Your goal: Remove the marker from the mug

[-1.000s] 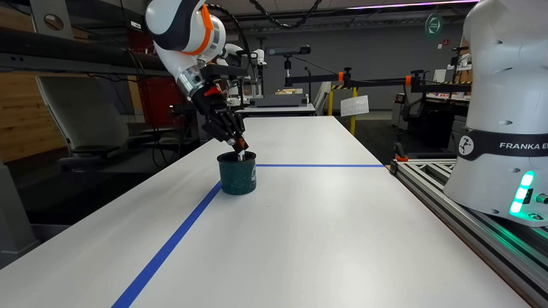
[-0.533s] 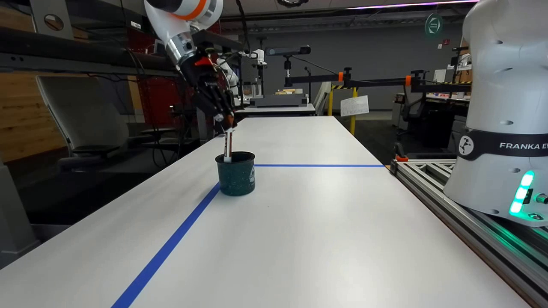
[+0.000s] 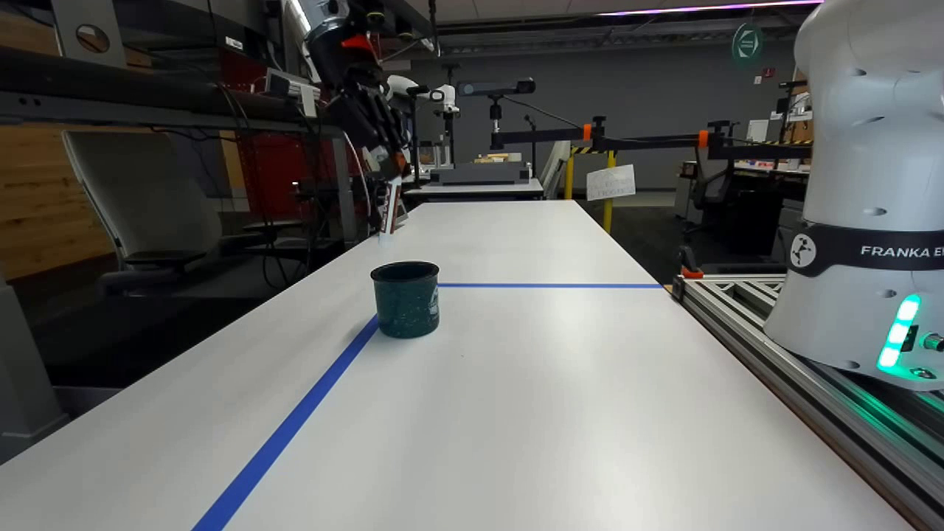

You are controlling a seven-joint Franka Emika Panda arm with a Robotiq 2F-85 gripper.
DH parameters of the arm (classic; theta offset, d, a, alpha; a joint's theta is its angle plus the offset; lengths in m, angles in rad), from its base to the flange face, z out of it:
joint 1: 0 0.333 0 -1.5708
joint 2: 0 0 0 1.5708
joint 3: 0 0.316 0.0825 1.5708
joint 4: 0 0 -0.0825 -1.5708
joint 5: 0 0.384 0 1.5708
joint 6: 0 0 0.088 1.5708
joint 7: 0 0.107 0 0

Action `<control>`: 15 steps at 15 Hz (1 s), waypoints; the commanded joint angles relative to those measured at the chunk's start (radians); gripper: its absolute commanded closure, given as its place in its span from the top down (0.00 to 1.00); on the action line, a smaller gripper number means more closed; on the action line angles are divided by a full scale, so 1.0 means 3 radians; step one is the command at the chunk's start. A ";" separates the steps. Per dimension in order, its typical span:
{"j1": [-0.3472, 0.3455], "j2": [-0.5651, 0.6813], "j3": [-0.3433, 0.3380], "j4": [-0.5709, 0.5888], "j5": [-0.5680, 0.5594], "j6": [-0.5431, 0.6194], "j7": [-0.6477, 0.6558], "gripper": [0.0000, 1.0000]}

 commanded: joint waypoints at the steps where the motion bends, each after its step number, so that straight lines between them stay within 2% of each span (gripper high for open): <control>1: 0.0047 -0.0455 0.0032 -0.0754 0.0138 0.0684 -0.0169 0.05; 5: 0.0066 -0.0678 0.0092 -0.1408 0.0314 0.1430 -0.0495 0.05; 8: 0.0055 -0.0812 0.0132 -0.1826 0.0499 0.1849 -0.0881 0.05; 15: 0.0033 -0.0910 0.0132 -0.2405 0.1139 0.2409 -0.2081 0.05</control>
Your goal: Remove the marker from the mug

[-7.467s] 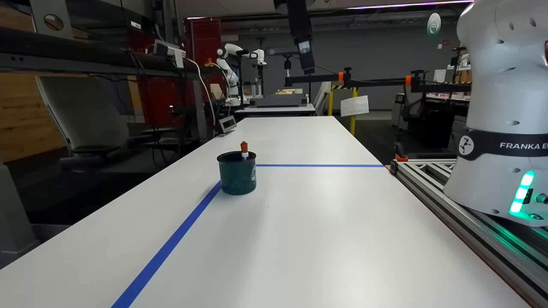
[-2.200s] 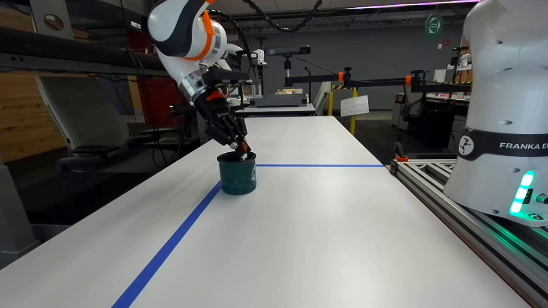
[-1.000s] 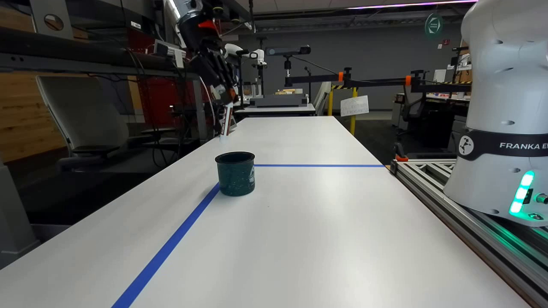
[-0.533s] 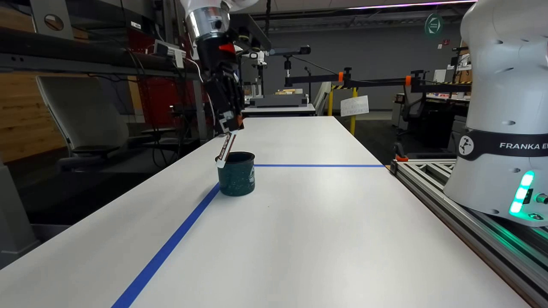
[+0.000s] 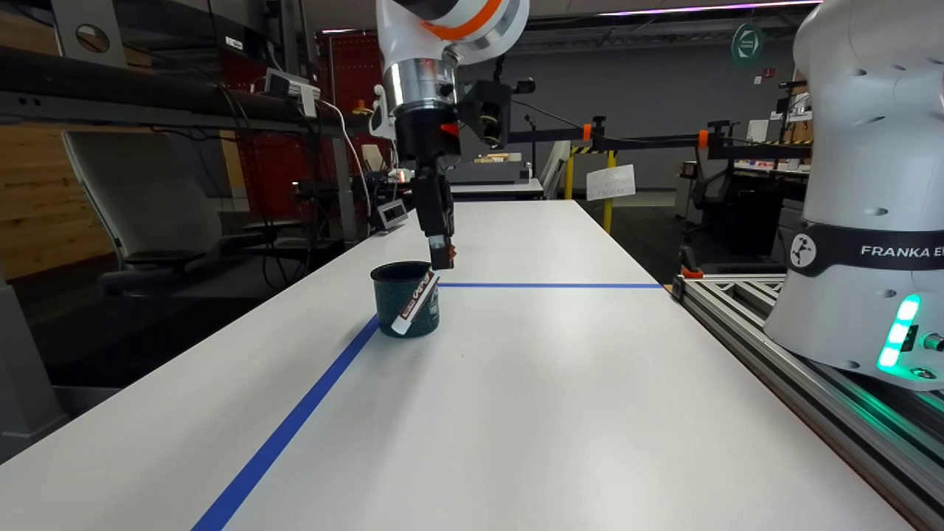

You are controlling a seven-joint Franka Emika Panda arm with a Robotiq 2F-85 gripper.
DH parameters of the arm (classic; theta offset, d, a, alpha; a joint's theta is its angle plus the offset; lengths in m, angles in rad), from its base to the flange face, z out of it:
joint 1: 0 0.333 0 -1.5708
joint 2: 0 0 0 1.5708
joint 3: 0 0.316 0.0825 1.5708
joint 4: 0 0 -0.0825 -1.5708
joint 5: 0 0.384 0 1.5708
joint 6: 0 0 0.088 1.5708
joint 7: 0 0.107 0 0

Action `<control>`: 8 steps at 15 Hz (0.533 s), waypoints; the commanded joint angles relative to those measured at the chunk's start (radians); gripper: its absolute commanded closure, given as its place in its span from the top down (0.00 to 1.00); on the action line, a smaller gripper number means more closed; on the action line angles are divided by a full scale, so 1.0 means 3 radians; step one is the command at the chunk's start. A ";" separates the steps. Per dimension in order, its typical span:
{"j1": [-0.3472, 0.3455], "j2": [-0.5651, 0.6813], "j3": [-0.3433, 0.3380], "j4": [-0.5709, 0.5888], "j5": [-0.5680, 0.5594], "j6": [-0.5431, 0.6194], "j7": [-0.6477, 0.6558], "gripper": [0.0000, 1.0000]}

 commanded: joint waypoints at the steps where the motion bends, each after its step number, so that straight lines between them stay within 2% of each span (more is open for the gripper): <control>1: -0.0011 -0.0154 -0.0005 -0.0326 0.0275 0.0267 -0.0595 0.05; 8: -0.0001 -0.0019 0.0034 -0.0604 0.0475 0.0909 -0.1404 0.05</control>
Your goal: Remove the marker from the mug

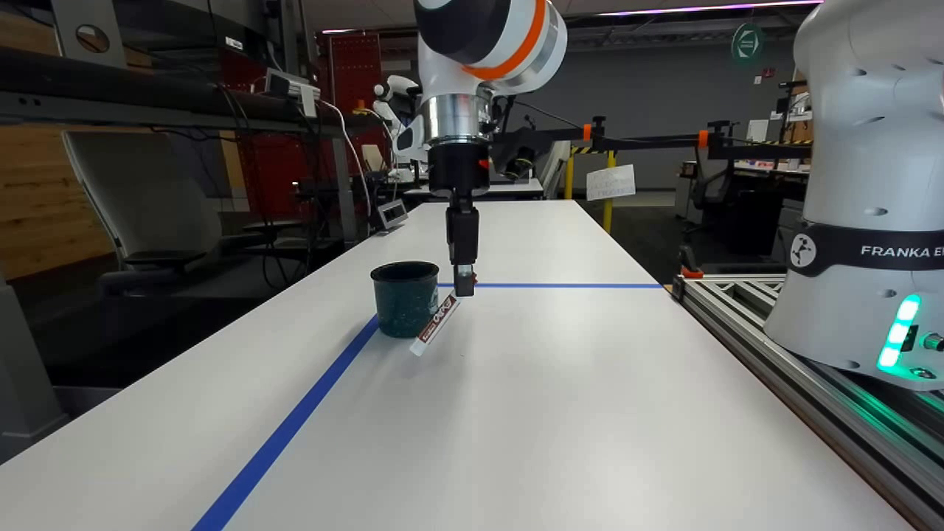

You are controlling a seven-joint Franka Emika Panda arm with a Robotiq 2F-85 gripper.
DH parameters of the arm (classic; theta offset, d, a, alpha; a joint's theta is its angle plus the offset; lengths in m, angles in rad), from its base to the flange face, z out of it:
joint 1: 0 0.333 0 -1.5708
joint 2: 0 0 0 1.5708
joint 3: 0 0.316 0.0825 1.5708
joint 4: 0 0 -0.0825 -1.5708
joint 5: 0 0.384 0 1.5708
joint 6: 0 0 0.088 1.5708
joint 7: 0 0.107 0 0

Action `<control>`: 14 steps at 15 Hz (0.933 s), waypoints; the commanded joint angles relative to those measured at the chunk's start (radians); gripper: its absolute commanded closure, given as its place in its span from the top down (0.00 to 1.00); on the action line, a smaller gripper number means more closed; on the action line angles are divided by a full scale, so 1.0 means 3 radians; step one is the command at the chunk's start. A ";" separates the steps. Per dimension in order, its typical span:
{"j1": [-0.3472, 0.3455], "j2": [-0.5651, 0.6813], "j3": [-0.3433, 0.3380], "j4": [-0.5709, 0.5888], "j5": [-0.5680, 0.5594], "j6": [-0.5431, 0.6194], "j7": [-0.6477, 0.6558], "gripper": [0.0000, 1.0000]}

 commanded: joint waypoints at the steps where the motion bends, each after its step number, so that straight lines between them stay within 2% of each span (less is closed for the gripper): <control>1: 0.0007 0.0008 0.0047 -0.0165 0.0201 0.0318 -0.0438 0.05; 4: -0.0008 0.0142 0.0124 -0.0212 0.0425 0.0642 -0.0797 0.05; 8: -0.0064 0.0424 0.0311 -0.0160 0.1084 0.1134 -0.1484 0.05; 11: -0.0110 0.0554 0.0425 -0.0112 0.1486 0.1349 -0.1848 0.05; 14: -0.0047 0.0712 0.0388 -0.0110 0.1445 0.1545 -0.1806 0.05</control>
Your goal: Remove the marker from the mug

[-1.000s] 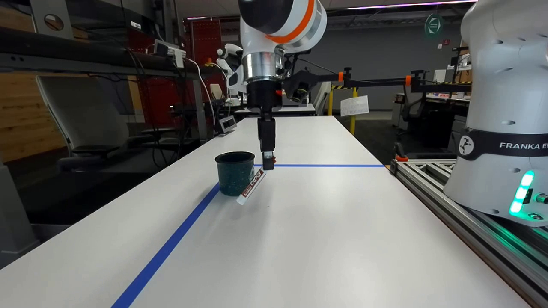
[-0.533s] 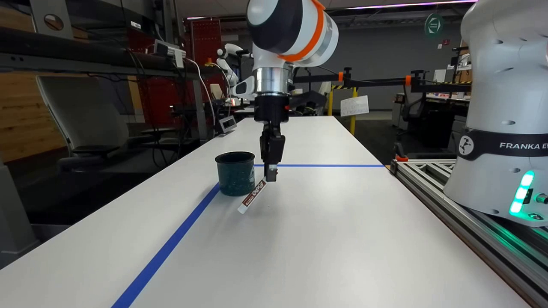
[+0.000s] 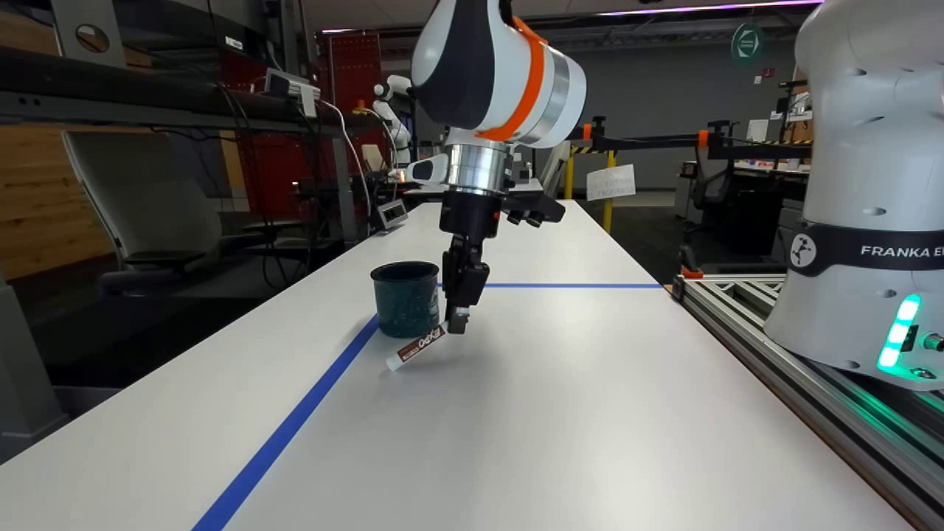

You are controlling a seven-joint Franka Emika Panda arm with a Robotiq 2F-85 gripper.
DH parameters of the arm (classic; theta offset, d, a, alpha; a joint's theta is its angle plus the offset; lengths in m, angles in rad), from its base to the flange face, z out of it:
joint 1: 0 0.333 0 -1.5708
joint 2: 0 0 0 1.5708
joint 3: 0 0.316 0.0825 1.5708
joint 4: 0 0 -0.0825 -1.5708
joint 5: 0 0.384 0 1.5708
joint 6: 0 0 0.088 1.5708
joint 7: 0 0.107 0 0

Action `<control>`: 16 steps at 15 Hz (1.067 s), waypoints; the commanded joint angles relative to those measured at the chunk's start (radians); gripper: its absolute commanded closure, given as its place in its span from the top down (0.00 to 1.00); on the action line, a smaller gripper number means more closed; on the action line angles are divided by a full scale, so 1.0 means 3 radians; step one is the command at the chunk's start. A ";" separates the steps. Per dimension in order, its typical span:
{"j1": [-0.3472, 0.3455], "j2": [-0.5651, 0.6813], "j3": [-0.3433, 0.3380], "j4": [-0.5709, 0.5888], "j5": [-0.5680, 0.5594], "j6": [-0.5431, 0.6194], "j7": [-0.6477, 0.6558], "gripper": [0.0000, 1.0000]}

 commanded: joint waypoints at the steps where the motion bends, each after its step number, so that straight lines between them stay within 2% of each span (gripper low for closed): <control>1: 0.0068 0.0279 -0.0043 0.0018 -0.0064 0.0311 0.0079 0.05; 5: 0.0413 0.0541 -0.0407 -0.0017 -0.0435 0.0485 0.0644 0.05; 8: 0.0781 0.0503 -0.0728 -0.0032 -0.0730 0.0401 0.1114 0.05; 9: 0.0633 0.0481 -0.0622 -0.0076 -0.1139 0.0421 0.1501 0.05; 11: 0.0696 0.0458 -0.0728 -0.0076 -0.1595 0.0352 0.1977 0.05; 12: 0.1034 0.0459 -0.1017 -0.0029 -0.1470 0.0258 0.1975 0.05; 16: 0.1454 0.0435 -0.1429 0.0023 -0.1795 0.0009 0.2494 0.05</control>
